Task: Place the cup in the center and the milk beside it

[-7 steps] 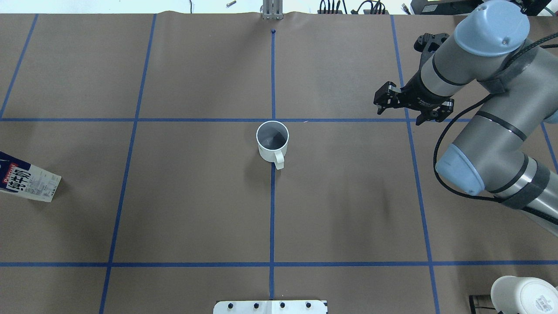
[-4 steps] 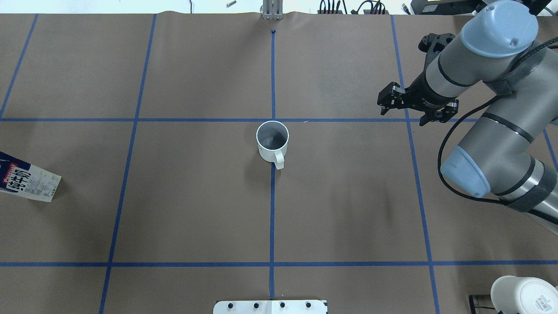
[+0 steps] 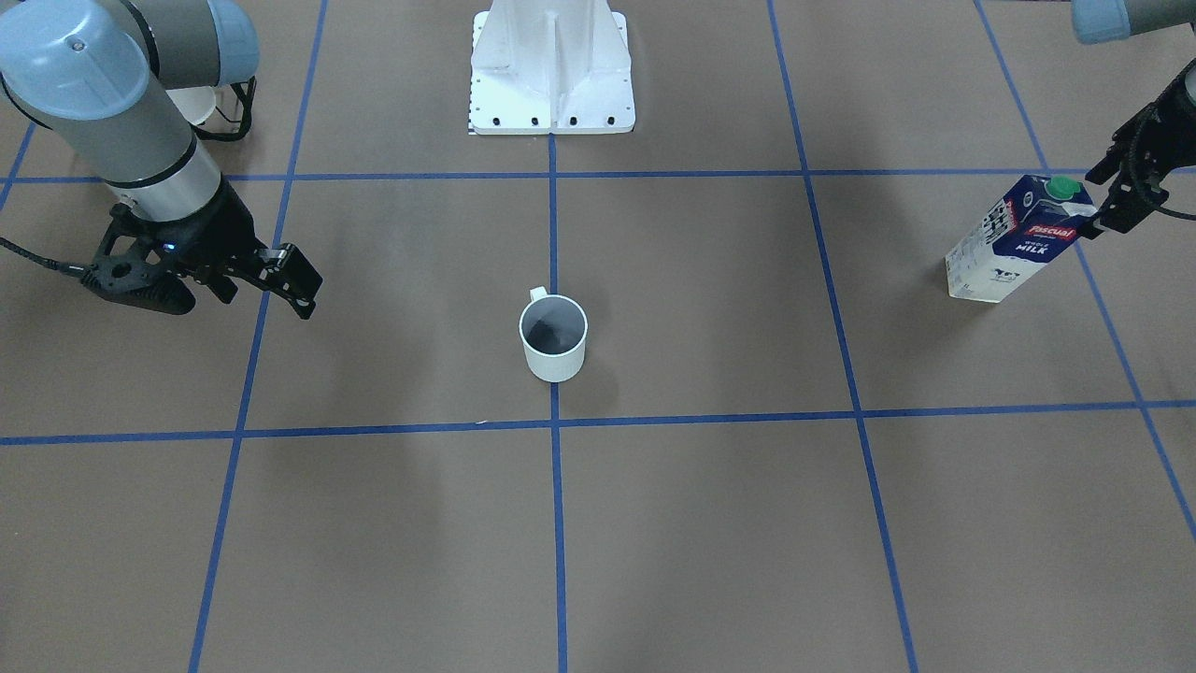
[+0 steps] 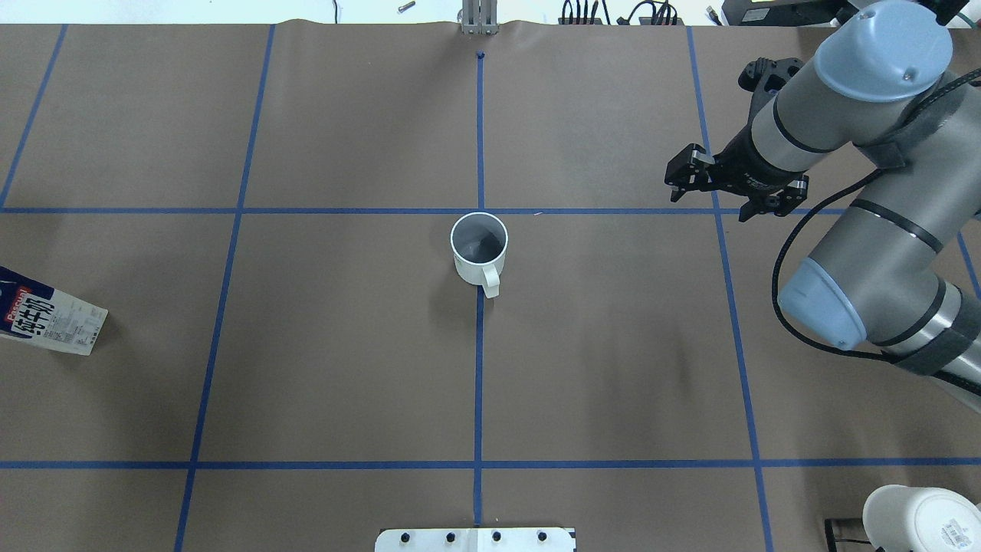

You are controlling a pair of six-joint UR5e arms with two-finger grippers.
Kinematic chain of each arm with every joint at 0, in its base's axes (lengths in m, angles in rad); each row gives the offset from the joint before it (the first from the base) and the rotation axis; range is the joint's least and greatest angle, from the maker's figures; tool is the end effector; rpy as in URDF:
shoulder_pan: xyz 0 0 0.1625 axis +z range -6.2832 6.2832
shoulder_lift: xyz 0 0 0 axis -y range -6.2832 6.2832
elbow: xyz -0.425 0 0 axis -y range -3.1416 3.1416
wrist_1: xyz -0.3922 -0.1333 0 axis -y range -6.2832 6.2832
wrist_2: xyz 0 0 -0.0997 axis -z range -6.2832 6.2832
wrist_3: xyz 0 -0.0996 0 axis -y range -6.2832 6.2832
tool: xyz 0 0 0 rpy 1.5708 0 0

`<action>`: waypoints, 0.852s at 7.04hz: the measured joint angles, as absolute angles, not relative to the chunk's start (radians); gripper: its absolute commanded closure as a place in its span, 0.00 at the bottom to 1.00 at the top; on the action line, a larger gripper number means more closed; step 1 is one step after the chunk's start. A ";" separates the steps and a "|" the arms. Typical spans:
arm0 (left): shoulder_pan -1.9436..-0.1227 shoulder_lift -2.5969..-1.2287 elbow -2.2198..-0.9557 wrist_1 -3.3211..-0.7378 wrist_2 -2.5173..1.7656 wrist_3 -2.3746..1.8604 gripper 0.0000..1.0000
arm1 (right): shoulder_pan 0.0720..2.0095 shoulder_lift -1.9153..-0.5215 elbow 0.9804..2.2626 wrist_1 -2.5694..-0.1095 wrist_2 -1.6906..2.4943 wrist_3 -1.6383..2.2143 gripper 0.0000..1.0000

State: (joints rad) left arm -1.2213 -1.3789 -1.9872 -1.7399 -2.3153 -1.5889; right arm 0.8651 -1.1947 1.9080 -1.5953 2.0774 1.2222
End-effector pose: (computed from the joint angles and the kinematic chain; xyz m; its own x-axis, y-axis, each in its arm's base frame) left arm 0.0825 -0.4185 0.5218 0.3053 -0.8765 -0.3721 0.6076 0.4802 -0.6326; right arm -0.3147 -0.5004 0.3050 0.6296 0.2784 0.7253 -0.2665 0.9543 -0.1349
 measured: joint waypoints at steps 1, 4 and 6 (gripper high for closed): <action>-1.220 -1.379 -1.985 -1.741 -2.316 -1.591 0.02 | 0.865 -1.197 1.908 -1.595 2.078 1.222 0.00; -1.206 -1.378 -1.975 -1.741 -2.316 -1.593 0.02 | 0.864 -1.199 1.908 -1.595 2.079 1.223 0.00; -1.202 -1.370 -1.973 -1.741 -2.316 -1.592 0.02 | 0.864 -1.200 1.908 -1.595 2.079 1.223 0.00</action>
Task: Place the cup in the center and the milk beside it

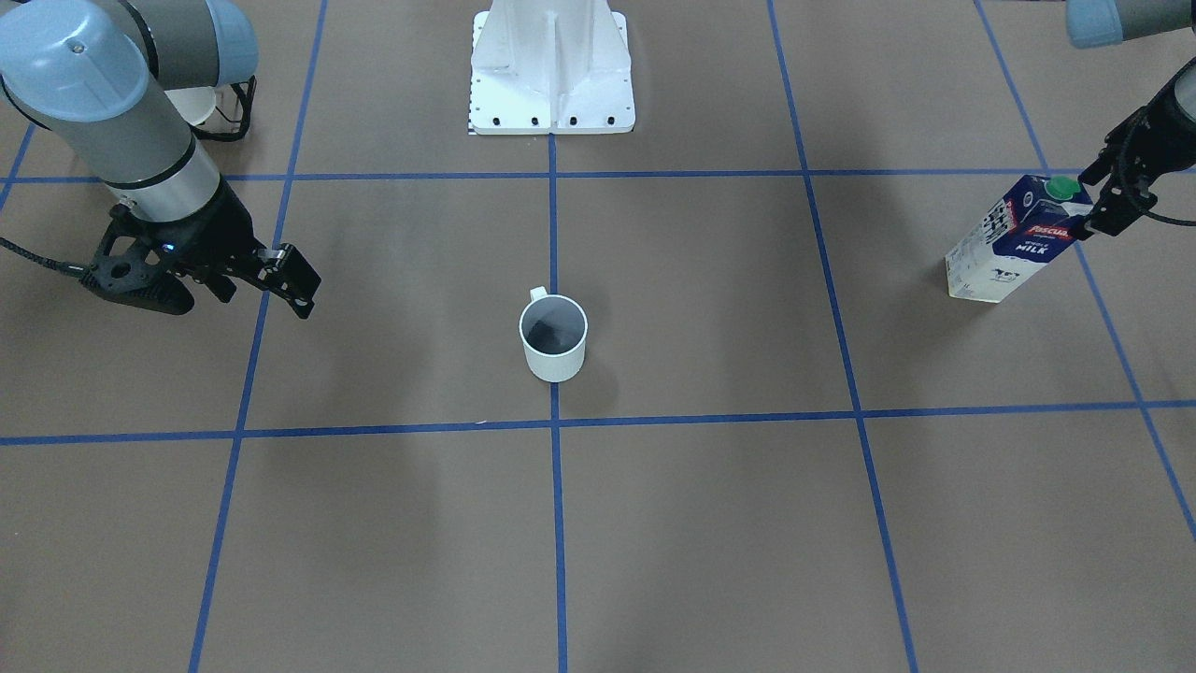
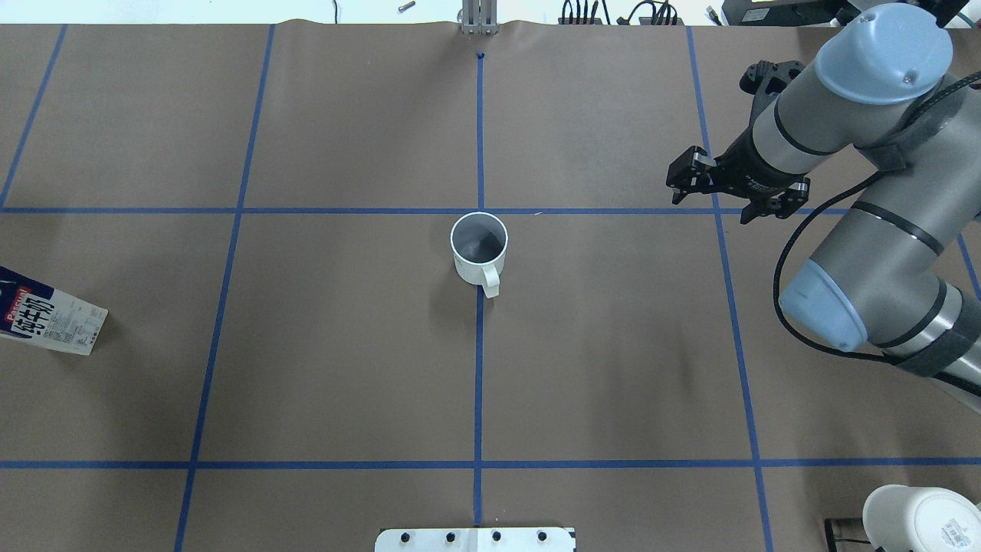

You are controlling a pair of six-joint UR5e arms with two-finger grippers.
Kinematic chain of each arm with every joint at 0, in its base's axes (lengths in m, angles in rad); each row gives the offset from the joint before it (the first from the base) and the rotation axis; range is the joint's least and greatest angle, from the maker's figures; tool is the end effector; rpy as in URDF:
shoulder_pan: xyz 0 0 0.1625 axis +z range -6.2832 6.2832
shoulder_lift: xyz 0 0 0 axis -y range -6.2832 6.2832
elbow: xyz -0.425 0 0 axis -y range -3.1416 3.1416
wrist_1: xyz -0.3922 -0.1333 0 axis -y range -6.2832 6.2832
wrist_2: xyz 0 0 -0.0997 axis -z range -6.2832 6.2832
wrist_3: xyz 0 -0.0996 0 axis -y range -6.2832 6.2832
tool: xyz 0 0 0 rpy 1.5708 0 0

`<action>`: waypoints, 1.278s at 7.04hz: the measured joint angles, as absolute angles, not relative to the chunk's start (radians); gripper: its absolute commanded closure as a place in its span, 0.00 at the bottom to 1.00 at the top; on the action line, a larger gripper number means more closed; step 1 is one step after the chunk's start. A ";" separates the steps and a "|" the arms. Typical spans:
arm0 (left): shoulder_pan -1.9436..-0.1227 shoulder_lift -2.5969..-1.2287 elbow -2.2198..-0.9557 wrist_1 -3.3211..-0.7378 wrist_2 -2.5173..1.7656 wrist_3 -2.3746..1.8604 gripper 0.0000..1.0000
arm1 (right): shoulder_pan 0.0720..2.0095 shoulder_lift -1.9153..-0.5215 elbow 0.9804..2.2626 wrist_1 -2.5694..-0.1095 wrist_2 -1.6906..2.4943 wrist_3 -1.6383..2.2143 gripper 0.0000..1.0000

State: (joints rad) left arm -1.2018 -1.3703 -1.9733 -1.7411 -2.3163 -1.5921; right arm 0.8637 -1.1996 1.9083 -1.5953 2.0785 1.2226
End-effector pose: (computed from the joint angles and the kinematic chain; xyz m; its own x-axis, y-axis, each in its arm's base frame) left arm 0.0898 -0.4146 0.5322 0.3232 -0.8791 -0.3502 0.6033 0.4765 -0.6395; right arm -0.3150 -0.4993 0.3077 0.6318 0.2804 0.7227 -0.2651 0.9542 -0.1385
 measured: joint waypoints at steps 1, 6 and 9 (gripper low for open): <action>-1.201 -1.363 -1.973 -1.741 -2.316 -1.591 0.02 | 0.864 -1.199 1.908 -1.595 2.079 1.223 0.00; -1.176 -1.355 -1.972 -1.772 -2.316 -1.628 0.02 | 0.865 -1.199 1.910 -1.595 2.079 1.223 0.00; -1.166 -1.353 -1.964 -1.786 -2.315 -1.638 0.59 | 0.865 -1.200 1.910 -1.595 2.079 1.223 0.00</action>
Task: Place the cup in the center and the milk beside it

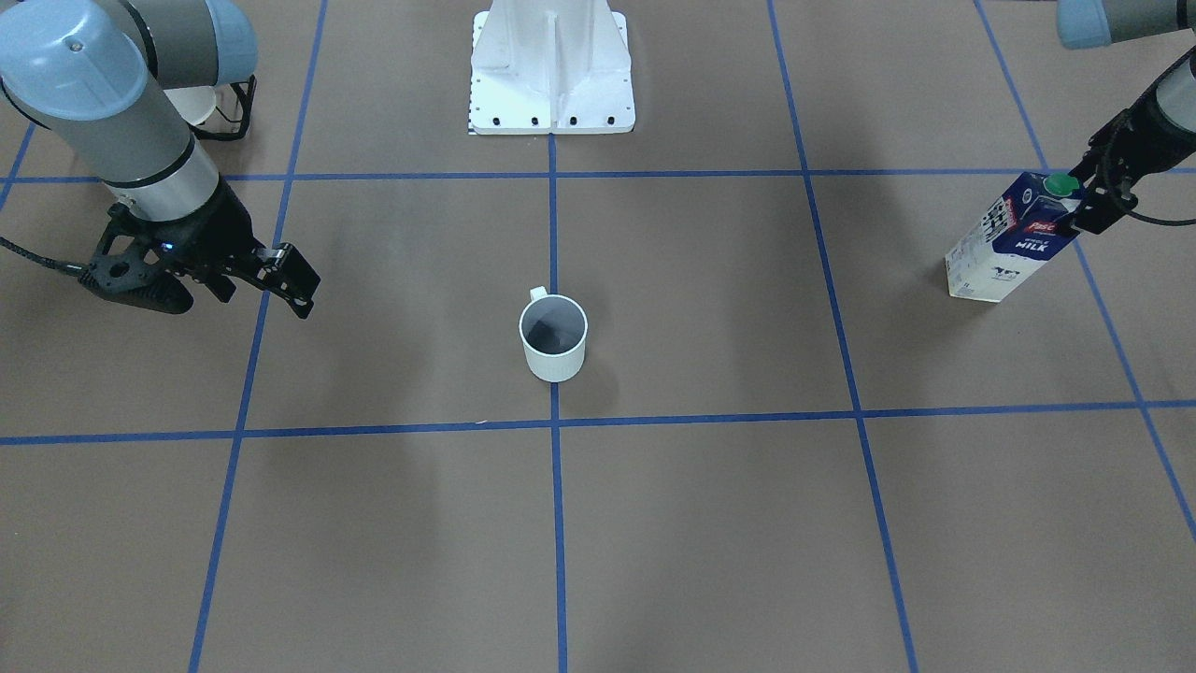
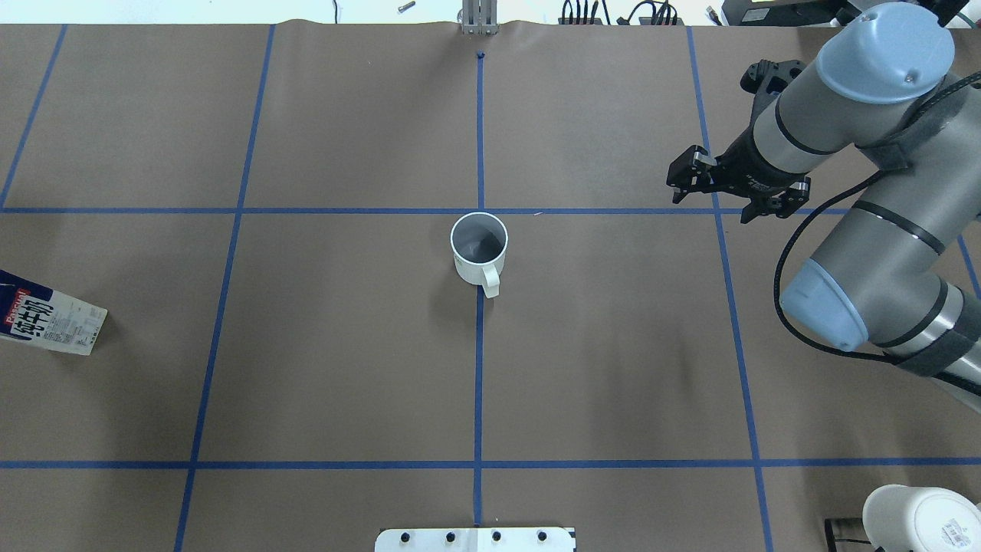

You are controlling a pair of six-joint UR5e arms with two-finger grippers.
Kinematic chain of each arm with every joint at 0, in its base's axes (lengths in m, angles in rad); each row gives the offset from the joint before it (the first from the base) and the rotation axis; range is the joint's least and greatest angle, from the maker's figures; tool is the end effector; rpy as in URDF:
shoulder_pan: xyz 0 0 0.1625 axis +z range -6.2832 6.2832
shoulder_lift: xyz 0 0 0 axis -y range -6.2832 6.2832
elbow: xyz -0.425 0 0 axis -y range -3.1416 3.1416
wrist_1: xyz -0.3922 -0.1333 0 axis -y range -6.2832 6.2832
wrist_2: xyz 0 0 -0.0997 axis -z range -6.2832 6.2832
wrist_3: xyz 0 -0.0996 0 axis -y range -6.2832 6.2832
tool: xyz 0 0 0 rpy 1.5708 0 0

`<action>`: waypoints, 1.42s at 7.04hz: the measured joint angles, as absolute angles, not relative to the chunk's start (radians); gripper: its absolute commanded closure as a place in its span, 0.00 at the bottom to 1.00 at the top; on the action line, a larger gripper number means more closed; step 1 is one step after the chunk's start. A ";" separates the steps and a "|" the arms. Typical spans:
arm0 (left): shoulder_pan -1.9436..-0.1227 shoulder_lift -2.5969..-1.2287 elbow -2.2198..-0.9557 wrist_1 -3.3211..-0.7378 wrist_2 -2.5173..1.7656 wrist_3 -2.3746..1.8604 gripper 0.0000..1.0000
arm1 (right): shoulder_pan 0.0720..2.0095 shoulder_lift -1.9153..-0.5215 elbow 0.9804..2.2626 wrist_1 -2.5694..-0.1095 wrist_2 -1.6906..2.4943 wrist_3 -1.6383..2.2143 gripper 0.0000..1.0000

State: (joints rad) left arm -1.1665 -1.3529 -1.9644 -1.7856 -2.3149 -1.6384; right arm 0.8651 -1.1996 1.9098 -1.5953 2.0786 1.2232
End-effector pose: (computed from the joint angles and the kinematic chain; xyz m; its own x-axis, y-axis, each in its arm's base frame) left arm 0.1025 -0.4069 0.5387 0.3241 -0.8838 -0.3375 0.5982 0.4678 -0.6506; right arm -0.3140 -0.4994 0.3071 0.6305 0.2810 0.7235 -0.2666 0.9539 -0.1381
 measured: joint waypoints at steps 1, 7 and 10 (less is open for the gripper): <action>-1.166 -1.354 -1.964 -1.786 -2.315 -1.639 0.77 | 0.865 -1.200 1.910 -1.596 2.079 1.224 0.00; -1.170 -1.567 -1.968 -1.679 -2.386 -1.693 0.78 | 0.975 -1.325 1.968 -1.595 2.131 1.090 0.00; -1.117 -1.953 -1.897 -1.396 -2.367 -1.858 0.78 | 1.151 -1.483 1.975 -1.594 2.188 0.795 0.00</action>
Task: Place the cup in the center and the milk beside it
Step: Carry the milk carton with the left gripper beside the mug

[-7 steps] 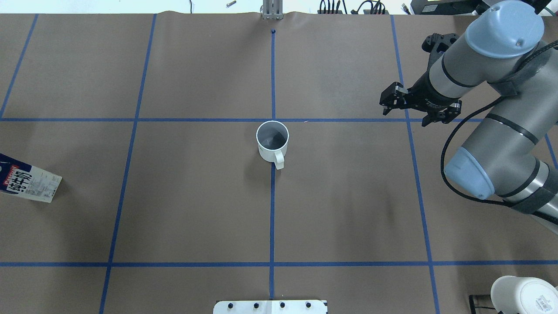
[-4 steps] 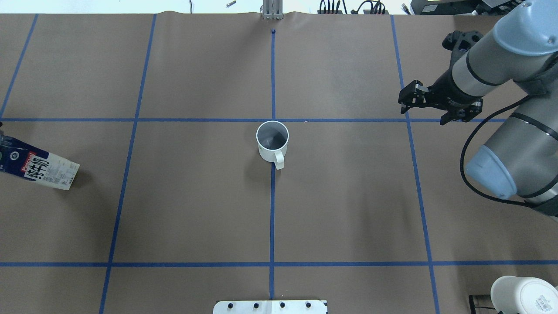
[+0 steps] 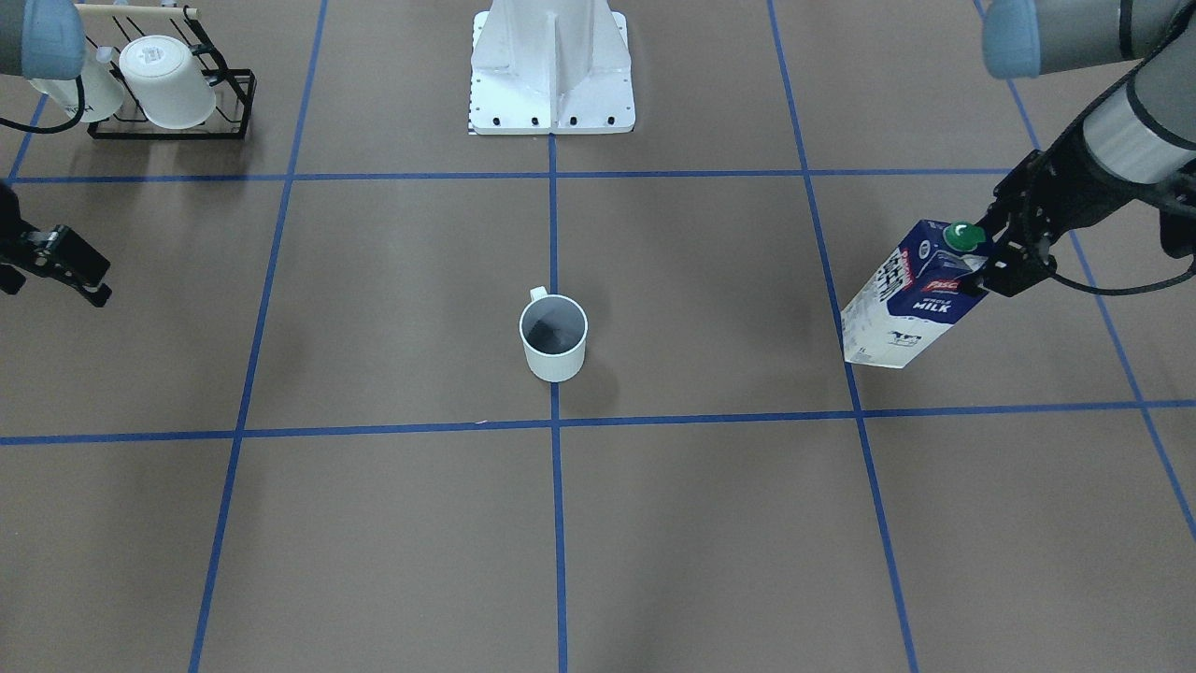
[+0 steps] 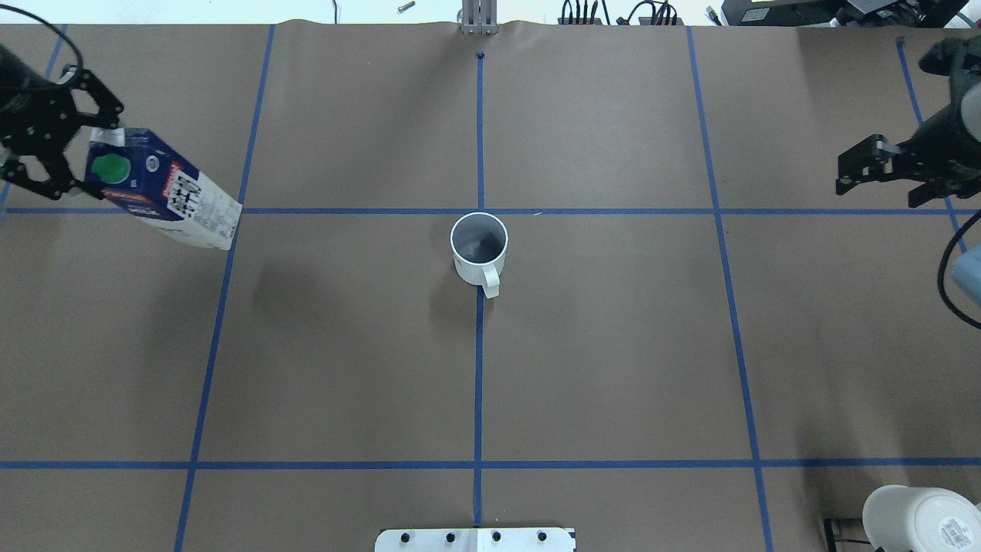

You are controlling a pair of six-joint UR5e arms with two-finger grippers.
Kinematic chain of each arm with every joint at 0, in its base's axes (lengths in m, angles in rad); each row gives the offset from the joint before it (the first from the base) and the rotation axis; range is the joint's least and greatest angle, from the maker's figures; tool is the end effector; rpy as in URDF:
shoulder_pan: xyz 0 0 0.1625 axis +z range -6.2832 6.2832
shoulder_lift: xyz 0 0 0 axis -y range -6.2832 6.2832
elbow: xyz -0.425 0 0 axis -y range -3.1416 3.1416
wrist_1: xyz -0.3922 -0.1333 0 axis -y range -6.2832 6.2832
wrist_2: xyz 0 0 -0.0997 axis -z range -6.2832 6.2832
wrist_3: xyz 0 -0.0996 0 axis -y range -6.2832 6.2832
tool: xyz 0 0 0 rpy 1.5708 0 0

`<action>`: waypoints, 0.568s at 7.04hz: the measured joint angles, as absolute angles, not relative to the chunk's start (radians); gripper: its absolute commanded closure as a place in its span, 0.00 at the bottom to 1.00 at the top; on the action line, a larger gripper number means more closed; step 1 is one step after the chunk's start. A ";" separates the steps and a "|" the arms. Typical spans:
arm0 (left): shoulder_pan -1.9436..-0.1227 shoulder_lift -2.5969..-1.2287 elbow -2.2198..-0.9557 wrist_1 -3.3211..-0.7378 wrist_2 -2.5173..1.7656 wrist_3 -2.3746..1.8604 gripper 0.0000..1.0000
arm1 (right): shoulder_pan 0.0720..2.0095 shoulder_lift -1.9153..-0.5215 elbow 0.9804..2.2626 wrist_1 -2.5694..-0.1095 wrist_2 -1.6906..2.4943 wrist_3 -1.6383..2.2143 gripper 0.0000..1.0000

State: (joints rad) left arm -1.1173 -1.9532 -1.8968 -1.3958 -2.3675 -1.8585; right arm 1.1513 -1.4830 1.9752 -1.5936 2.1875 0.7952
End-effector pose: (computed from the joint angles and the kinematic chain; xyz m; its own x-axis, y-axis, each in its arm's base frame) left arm 0.1973 -0.5465 0.3109 0.2286 -0.9219 -0.3129 0.5569 0.3874 -0.7347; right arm -0.1380 -0.4953 0.4279 0.7064 0.1816 0.6841 -0.2016 0.9781 -0.0516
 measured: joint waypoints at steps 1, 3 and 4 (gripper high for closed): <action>-1.076 -2.072 -1.837 -1.346 -2.343 -1.919 0.78 | 1.200 -1.533 1.974 -1.591 2.190 0.713 0.00; -1.024 -2.250 -1.704 -1.323 -2.319 -2.007 0.77 | 1.268 -1.614 1.973 -1.588 2.191 0.589 0.00; -1.005 -2.335 -1.627 -1.322 -2.316 -2.042 0.77 | 1.288 -1.637 1.973 -1.588 2.195 0.560 0.00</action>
